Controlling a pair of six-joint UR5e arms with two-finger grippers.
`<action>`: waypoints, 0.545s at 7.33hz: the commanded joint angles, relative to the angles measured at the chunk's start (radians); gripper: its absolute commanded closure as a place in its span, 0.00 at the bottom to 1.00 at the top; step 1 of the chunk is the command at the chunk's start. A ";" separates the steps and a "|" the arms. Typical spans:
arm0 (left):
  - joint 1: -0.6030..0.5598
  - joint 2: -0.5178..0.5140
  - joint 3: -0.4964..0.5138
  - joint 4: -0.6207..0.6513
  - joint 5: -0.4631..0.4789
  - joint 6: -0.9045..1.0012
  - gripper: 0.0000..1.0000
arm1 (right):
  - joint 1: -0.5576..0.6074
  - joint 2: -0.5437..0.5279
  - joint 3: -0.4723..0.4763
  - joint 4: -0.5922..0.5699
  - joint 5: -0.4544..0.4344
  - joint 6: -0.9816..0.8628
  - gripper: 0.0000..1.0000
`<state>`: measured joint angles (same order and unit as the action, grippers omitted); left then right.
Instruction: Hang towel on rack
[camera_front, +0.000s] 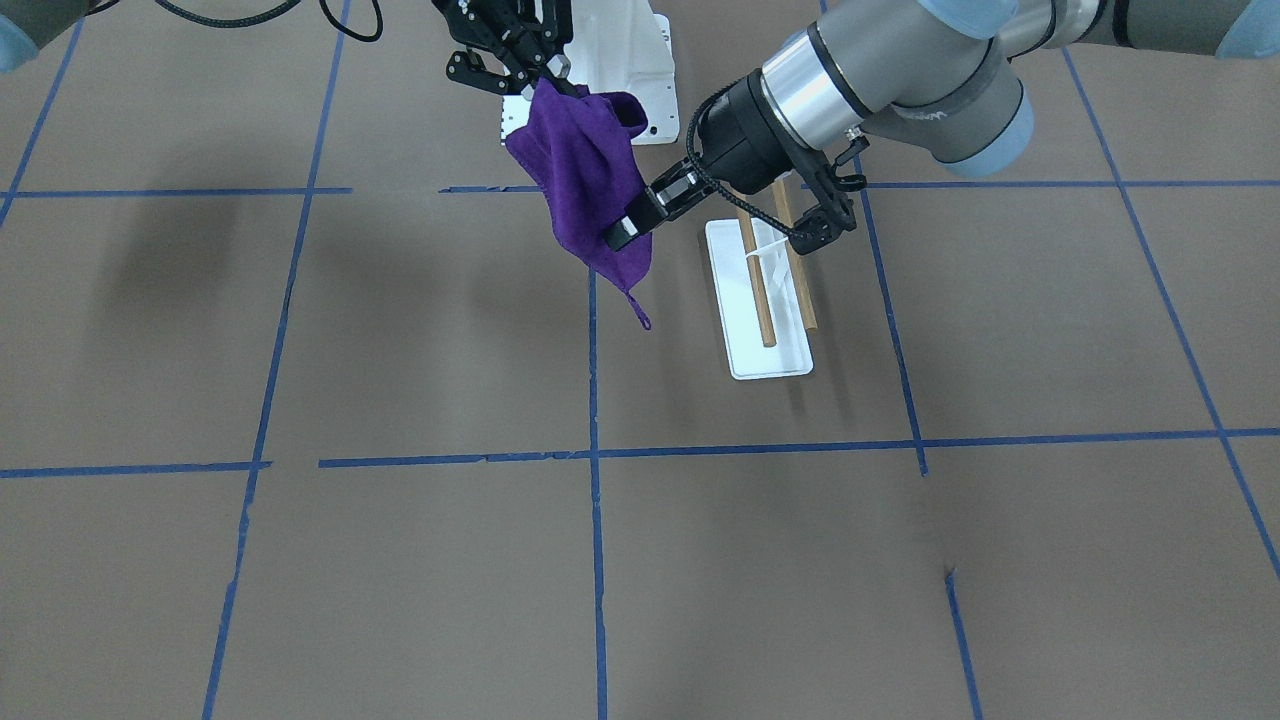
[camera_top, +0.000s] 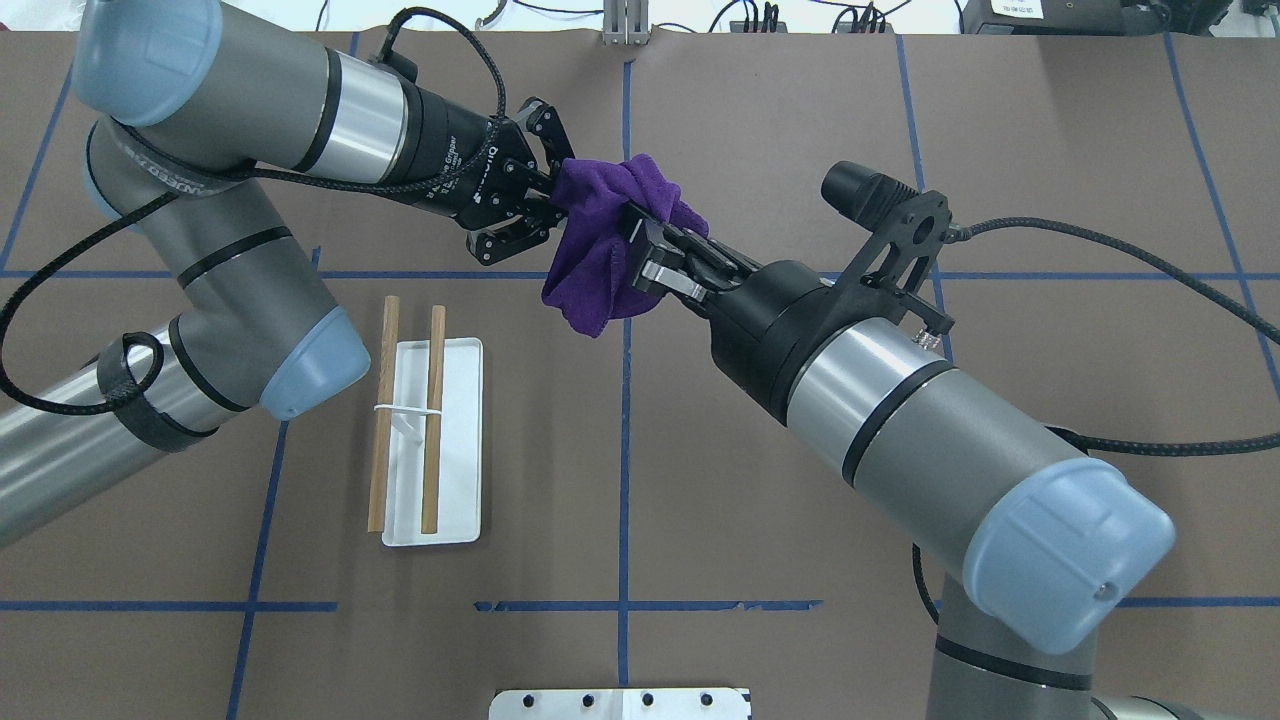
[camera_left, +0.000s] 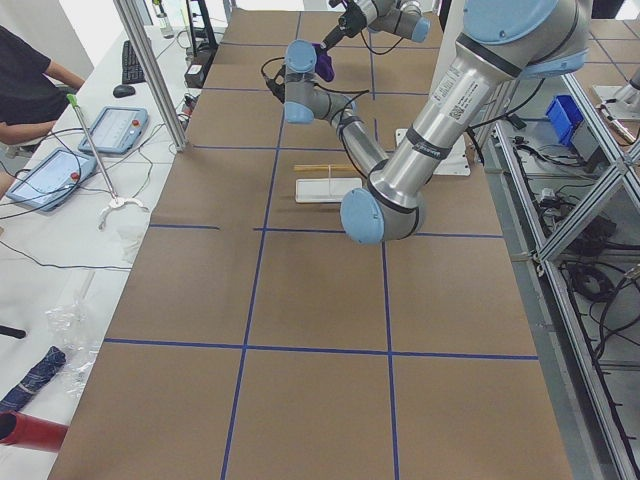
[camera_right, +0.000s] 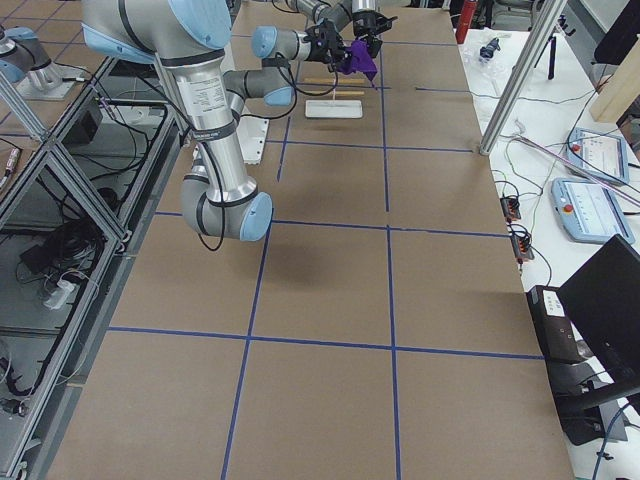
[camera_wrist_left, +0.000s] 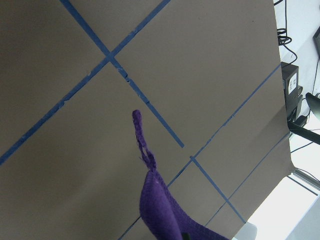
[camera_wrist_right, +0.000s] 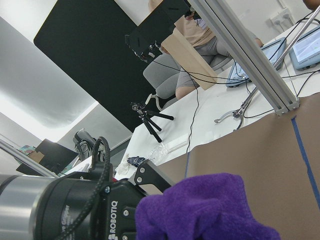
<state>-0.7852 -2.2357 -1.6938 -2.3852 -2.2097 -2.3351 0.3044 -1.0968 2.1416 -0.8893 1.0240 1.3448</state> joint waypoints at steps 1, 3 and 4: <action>0.000 0.002 -0.007 0.001 -0.001 0.000 1.00 | -0.019 0.009 0.003 0.003 -0.010 0.010 0.01; 0.000 0.001 -0.009 0.003 -0.001 -0.001 1.00 | -0.048 0.009 0.003 0.003 -0.047 0.005 0.00; -0.003 0.002 -0.016 0.003 0.001 -0.007 1.00 | -0.059 0.006 0.012 0.003 -0.041 -0.001 0.00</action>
<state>-0.7865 -2.2342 -1.7038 -2.3828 -2.2102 -2.3371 0.2587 -1.0888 2.1468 -0.8867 0.9837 1.3498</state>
